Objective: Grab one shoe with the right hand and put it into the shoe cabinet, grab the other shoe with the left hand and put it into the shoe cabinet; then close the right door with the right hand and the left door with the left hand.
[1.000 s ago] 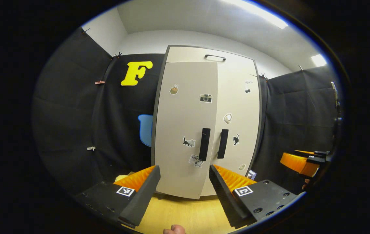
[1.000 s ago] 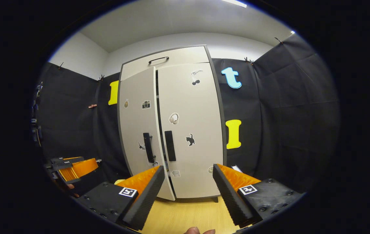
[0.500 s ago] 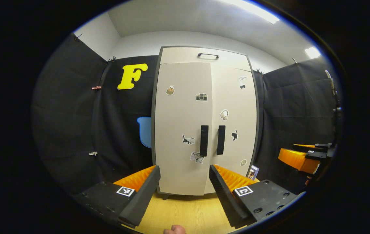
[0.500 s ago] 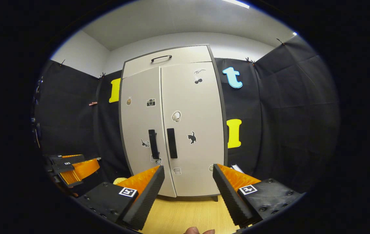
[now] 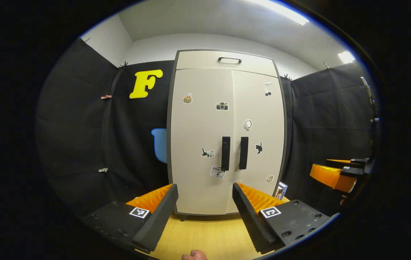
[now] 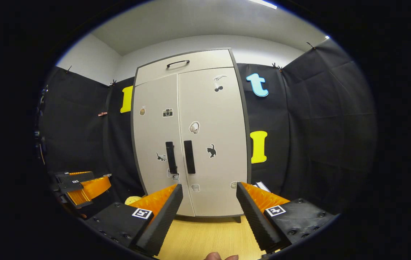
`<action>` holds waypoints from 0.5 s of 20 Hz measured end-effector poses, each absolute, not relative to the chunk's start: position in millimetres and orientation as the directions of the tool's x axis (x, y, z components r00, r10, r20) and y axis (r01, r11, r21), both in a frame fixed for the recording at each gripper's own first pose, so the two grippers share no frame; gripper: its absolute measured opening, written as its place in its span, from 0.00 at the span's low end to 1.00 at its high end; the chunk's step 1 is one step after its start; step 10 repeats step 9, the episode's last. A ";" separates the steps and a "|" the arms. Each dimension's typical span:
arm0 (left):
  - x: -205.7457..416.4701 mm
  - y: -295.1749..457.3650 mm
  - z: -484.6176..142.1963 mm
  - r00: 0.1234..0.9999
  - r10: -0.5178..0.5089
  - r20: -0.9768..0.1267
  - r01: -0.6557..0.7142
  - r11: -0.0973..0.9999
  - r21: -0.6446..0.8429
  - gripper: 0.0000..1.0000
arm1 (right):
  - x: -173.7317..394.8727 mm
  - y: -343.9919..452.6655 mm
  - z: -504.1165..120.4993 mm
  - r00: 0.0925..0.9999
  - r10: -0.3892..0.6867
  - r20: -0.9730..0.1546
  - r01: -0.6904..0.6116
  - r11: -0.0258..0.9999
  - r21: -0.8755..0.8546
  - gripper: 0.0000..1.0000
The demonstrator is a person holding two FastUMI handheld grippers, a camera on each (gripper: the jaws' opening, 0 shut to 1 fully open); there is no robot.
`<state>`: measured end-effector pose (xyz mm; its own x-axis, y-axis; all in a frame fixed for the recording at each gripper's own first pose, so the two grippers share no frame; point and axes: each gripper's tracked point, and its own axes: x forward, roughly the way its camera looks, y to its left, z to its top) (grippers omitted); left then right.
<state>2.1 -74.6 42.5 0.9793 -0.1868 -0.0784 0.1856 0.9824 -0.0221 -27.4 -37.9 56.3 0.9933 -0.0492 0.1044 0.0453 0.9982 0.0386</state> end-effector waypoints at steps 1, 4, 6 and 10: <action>2.5 -75.0 42.6 0.979 -0.188 -0.078 0.187 0.982 -0.022 0.95 | -27.8 -38.5 56.0 0.993 -0.049 0.104 0.045 0.998 0.039 0.98; 3.1 -77.6 41.5 0.979 -0.189 -0.081 0.188 0.982 -0.022 0.95 | -28.8 -39.6 55.4 0.993 -0.049 0.103 0.046 0.998 0.040 0.98; 2.7 -78.3 40.4 0.978 -0.191 -0.084 0.190 0.982 -0.024 0.95 | -28.5 -40.4 54.0 0.994 -0.049 0.101 0.045 0.998 0.041 0.98; 2.4 -78.6 40.1 0.978 -0.191 -0.087 0.189 0.982 -0.027 0.95 | -30.0 -42.0 54.1 0.994 -0.049 0.101 0.045 0.998 0.045 0.98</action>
